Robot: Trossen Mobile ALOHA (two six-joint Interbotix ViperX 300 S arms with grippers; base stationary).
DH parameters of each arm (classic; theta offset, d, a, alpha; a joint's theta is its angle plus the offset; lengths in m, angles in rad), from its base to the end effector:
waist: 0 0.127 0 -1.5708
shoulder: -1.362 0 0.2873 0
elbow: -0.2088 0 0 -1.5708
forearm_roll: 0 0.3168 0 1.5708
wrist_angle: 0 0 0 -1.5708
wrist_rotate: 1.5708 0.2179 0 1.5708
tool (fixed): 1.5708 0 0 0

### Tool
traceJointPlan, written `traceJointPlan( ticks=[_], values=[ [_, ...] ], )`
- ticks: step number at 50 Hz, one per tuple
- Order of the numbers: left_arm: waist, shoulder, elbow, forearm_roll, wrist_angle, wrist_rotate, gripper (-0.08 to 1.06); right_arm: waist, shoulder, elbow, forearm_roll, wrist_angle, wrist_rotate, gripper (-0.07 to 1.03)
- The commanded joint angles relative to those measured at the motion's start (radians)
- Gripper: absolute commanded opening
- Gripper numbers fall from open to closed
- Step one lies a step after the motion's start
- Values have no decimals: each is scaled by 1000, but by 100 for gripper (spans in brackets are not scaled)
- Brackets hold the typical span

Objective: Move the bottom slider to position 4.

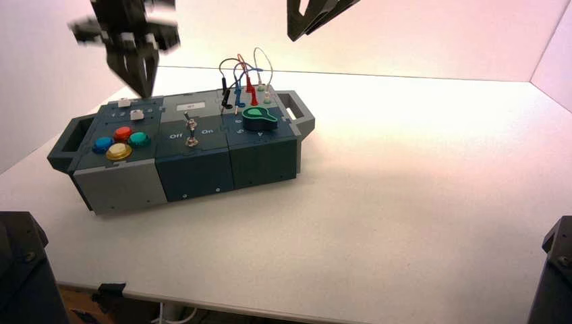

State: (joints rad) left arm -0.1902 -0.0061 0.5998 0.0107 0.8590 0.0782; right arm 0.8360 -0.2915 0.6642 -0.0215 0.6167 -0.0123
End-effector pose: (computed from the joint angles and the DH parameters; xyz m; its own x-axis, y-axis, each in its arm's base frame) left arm 0.3402 -0.0637 0.0148 0.1173 -0.0143 -0.9930 0.2704 0.9626 0.0180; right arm 0.2642 0.2883 0.1159 0.3775 0.3992 -0.8356 -0.7537 0.6567 -0.0268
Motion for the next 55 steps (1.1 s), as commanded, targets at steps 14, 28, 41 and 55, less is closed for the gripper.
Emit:
traceJointPlan(
  ticks=[14,28,41,55],
  values=[
    [31,-316,-5,0,75,41,17,-83,-44,-25,-20,26,-3,38],
    [58,-440,78,-6,49,31,64,-222,-170,25,-101,86,-11,40],
    [49,-477,98,-17,11,23,64,-281,-210,176,-106,-15,0,51],
    [-9,-334,163,-17,-67,14,64,-287,-143,193,-107,-43,3,51]
  ],
)
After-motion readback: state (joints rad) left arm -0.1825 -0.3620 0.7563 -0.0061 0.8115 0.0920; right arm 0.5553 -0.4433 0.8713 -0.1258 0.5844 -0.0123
